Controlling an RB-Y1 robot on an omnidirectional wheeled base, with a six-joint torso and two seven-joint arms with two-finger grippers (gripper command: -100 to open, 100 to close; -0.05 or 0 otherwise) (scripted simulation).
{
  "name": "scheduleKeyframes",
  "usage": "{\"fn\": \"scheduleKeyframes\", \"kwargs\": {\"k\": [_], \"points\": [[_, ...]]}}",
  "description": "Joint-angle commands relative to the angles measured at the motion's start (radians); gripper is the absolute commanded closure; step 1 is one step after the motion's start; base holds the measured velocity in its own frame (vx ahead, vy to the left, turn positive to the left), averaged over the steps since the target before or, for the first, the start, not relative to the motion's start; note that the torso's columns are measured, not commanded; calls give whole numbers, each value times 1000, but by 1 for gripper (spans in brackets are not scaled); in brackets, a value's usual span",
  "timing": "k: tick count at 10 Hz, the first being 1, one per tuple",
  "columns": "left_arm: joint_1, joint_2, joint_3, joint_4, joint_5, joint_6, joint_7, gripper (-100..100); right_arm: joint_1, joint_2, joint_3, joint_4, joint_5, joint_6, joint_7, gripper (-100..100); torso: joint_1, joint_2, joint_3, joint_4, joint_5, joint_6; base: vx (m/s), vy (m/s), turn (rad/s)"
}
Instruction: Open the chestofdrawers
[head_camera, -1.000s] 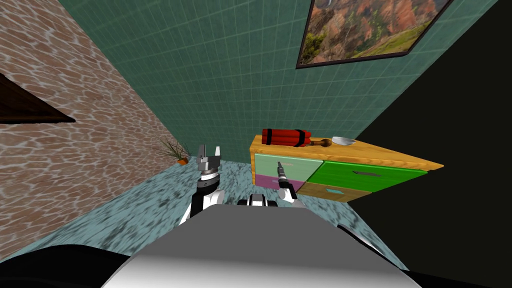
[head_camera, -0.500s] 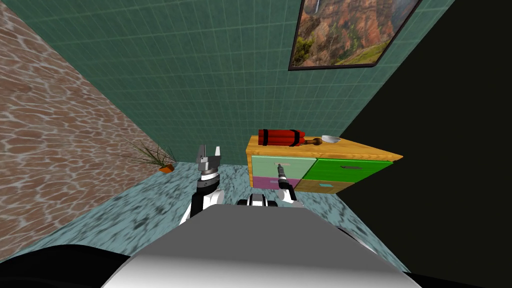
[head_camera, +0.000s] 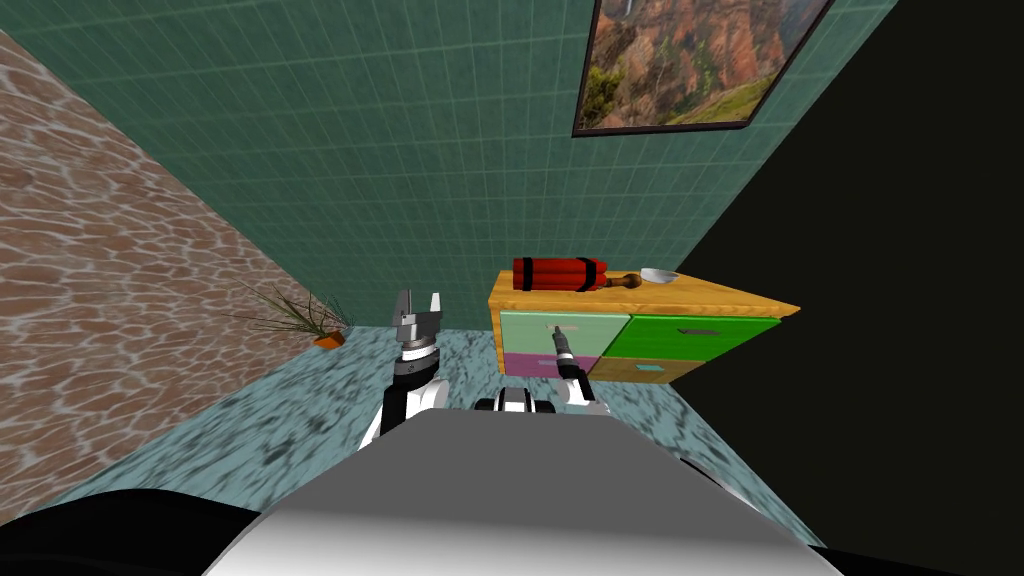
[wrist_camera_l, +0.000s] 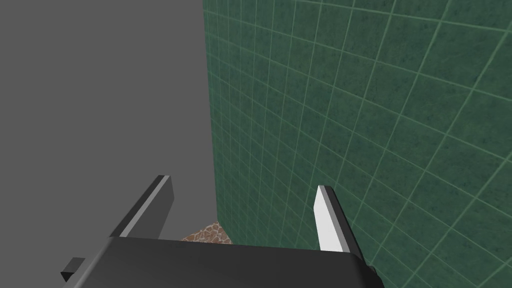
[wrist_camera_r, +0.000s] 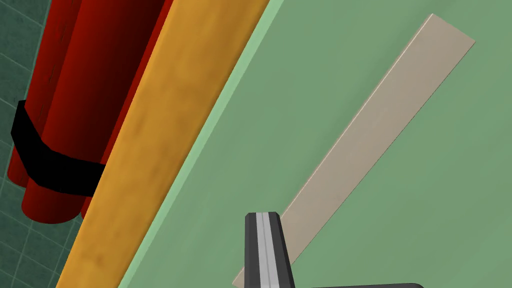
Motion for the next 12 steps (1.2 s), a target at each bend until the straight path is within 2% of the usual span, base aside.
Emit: {"fn": "scheduleKeyframes", "kwargs": {"k": [1, 2, 3, 11, 12], "points": [[0, 0, 0, 0, 0, 0, 0, 0, -3, -1, -4, -4, 5, -3, 79, 100, 1, 0, 0, 0, 0, 0, 0, 0, 0], [0, 0, 0, 0, 0, 0, 0, 0, 11, -2, 19, -27, -30, 16, 14, 100, 0, 0, 0, 0, 0, 0, -50, -9, 10], [0, 0, 0, 0, 0, 0, 0, 0, 11, -2, 19, -27, -30, 16, 14, 100, -1, 3, 2, -1, -1, 0, -69, -14, 8], [0, 0, 0, 0, 0, 0, 0, 0, 53, -12, 100, -132, -167, 82, -162, 100, 0, 1, 0, -3, -2, 0, -80, -10, 8], [0, 0, 0, 0, 0, 0, 0, 0, 50, -12, 93, -123, -156, 75, -146, 100, 0, 1, 0, -3, -2, 0, -34, 2, 0]]}}
